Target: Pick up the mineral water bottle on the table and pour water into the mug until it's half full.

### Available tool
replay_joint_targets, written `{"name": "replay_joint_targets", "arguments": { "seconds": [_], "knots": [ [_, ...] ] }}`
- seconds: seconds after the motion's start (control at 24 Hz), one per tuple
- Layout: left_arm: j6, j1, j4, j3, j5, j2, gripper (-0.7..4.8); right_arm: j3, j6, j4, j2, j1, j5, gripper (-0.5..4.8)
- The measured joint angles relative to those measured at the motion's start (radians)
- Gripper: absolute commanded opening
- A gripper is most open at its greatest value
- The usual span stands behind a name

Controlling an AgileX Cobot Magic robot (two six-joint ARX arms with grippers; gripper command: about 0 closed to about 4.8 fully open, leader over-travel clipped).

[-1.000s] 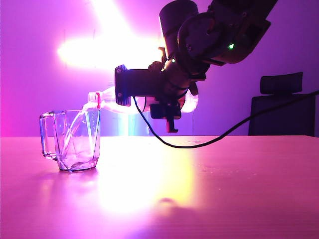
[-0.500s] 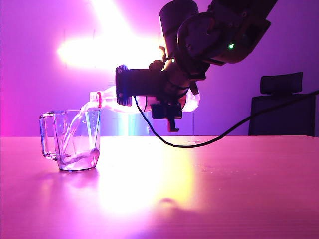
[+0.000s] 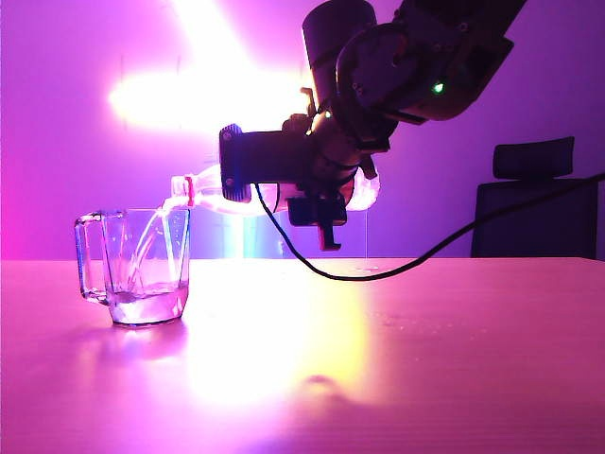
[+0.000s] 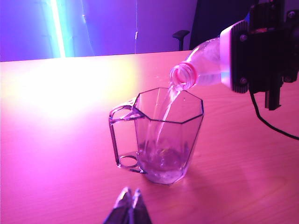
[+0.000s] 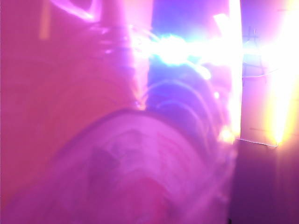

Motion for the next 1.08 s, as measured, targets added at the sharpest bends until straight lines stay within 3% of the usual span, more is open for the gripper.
{"name": "replay_joint_targets", "arguments": {
  "seconds": [1.08],
  "knots": [
    [0.0, 0.0, 0.0, 0.0, 0.0, 0.0, -0.02, 0.001, -0.048, 0.049, -0.001, 0.025, 0.032, 2.56]
  ]
}}
